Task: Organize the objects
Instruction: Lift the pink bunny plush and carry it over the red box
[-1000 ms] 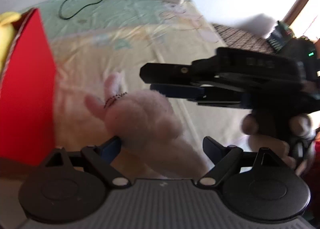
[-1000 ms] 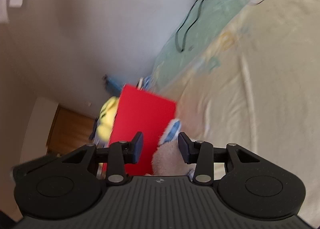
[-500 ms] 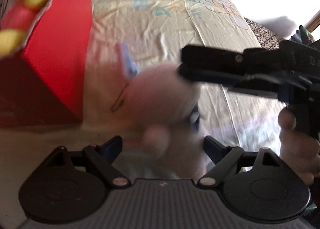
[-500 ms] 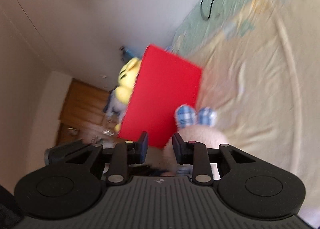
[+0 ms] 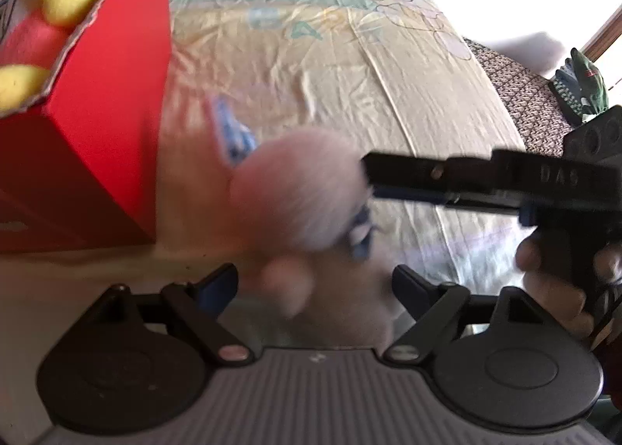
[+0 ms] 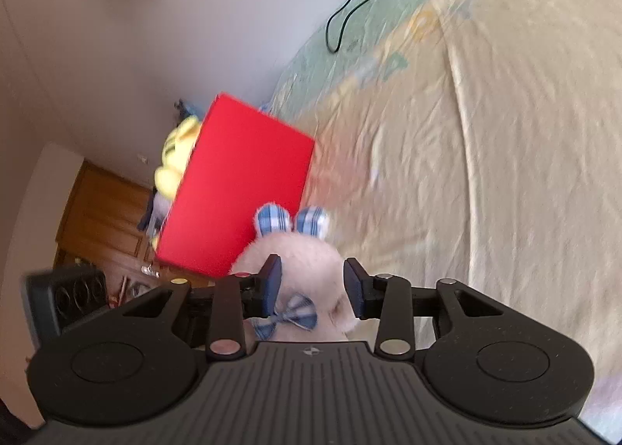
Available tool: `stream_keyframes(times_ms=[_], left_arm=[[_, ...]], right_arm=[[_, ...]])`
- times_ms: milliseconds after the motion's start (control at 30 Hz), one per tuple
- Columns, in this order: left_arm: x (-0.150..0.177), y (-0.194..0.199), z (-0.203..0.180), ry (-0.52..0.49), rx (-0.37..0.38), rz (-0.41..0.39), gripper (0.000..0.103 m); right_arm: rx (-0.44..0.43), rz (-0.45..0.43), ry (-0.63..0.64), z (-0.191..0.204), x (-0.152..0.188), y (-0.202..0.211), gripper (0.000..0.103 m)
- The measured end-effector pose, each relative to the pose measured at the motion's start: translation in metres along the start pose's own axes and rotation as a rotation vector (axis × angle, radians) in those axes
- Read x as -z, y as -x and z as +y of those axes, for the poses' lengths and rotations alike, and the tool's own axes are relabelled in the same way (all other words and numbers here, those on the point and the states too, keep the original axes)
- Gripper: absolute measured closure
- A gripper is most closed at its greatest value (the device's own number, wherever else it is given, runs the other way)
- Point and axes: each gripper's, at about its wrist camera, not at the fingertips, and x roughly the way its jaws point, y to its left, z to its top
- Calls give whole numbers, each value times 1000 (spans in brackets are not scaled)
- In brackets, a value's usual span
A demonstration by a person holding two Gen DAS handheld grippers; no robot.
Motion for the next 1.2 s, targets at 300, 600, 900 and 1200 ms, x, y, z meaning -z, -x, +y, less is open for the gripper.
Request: stream_keyframes(times_ms=[300, 600, 900, 1200], left_arm=[[-4, -7, 8, 31, 48, 11, 24], [0, 4, -1, -21, 56, 2, 26], [0, 30, -19, -109, 73, -69, 26], [9, 67, -29, -171, 70, -164, 26]], right_arm=[[-61, 59, -32, -1, 9, -22, 47], [-73, 62, -56, 12, 21, -9, 52], [-38, -7, 38, 47, 38, 27, 52], [-60, -74, 96, 77, 44, 46, 52]])
